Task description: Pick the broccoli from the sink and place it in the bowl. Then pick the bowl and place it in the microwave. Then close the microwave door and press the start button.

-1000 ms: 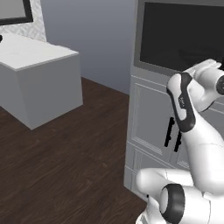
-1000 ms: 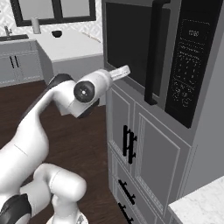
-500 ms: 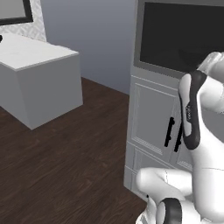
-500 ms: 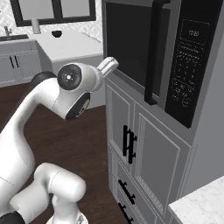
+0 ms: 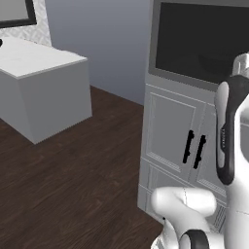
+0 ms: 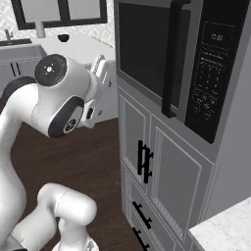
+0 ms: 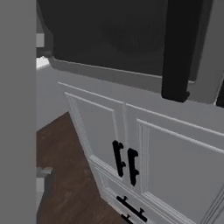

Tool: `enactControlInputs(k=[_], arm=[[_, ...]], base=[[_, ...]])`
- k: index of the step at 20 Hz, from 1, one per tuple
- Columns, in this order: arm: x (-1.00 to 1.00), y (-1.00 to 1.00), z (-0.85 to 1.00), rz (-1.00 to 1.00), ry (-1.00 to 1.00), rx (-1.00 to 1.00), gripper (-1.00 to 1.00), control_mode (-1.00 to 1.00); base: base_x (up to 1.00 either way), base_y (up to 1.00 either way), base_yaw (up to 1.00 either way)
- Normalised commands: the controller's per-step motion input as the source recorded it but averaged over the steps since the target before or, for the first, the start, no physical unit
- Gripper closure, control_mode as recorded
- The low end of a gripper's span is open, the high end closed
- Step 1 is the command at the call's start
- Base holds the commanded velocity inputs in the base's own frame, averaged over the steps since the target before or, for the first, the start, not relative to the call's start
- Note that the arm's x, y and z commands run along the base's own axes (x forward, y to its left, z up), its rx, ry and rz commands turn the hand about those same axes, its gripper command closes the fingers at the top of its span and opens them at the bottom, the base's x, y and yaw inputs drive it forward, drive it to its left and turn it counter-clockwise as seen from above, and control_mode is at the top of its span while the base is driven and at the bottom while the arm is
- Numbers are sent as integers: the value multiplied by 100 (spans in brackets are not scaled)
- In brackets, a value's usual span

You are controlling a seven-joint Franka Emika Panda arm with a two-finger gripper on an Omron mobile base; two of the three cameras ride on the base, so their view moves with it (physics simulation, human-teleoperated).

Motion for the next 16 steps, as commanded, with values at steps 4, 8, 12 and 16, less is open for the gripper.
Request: enactControlInputs(k=[4, 8, 12, 16], arm=[[-90, -4, 6, 32, 3, -25, -100, -100], [-90, -1, 4, 57, 22, -13, -100, -100], [-90, 0, 1, 43, 12, -29, -100, -100], [-96, 0, 0, 21, -12, -45, -100, -100]], base=[[0, 0, 0], [0, 0, 0], [0, 0, 0], [0, 0, 0]])
